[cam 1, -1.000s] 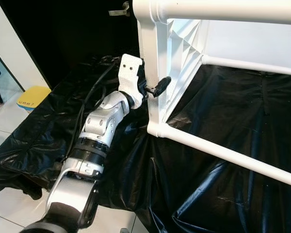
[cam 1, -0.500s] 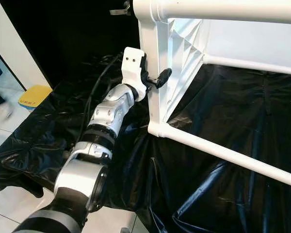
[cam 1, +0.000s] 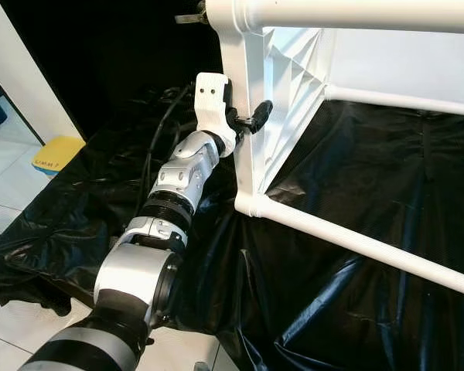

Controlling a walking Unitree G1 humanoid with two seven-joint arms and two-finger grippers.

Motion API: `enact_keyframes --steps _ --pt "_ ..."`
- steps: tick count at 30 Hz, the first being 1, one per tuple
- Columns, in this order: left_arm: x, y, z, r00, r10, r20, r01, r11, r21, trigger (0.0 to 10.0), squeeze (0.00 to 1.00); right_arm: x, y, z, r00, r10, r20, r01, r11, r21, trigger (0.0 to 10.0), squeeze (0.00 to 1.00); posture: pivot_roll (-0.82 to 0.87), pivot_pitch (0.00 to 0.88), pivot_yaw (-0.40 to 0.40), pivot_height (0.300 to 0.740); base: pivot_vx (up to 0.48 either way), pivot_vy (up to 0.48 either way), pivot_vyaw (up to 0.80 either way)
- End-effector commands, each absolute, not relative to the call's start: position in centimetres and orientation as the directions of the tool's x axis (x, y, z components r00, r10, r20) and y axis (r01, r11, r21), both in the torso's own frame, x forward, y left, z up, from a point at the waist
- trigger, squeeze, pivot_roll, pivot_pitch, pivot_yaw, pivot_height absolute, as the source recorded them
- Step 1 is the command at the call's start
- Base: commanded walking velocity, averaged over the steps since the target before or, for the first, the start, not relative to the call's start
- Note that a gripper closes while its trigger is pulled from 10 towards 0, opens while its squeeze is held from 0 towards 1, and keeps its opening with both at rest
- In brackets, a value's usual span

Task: Building children table

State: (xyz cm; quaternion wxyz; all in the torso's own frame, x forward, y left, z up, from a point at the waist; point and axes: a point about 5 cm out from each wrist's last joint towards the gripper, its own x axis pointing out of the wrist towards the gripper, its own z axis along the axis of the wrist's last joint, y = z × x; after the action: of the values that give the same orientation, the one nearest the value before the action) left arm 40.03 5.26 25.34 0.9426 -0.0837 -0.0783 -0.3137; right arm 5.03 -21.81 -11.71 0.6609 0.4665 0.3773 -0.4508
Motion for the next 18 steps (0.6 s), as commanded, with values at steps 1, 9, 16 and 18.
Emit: enact_keyframes --steps 1,9,16,18 --pt "40.5 6.6 26.0 0.868 -0.441 0.226 0.479 0.865 -0.15 0.0 0.0 13.8 -18.5 -10.2 0.487 -0.037 -0.872 -0.005 0.999 -0.045 10.0 0.0 0.02 0.028 0.068 0.74 0.0 0.0 0.0" --pt "39.9 7.2 25.6 0.833 -0.48 0.277 0.526 0.841 -0.125 0.0 0.0 13.7 -18.4 -10.3 0.486 -0.035 -0.873 -0.001 0.999 -0.04 10.0 0.0 0.02 0.023 0.069 0.74 0.0 0.0 0.0" --pt "38.6 8.3 25.9 0.796 -0.513 0.321 0.561 0.825 -0.074 0.0 0.0 13.7 -18.3 -10.3 0.485 -0.031 -0.874 -0.006 0.999 -0.038 10.0 0.0 0.04 0.015 0.064 0.74 0.0 0.0 0.0" --pt "38.2 8.6 26.0 0.788 -0.519 0.331 0.567 0.822 -0.061 0.0 0.0 13.7 -18.3 -10.3 0.484 -0.03 -0.874 -0.008 0.999 -0.038 10.0 0.0 0.04 0.015 0.063 0.74 0.0 0.0 0.0"
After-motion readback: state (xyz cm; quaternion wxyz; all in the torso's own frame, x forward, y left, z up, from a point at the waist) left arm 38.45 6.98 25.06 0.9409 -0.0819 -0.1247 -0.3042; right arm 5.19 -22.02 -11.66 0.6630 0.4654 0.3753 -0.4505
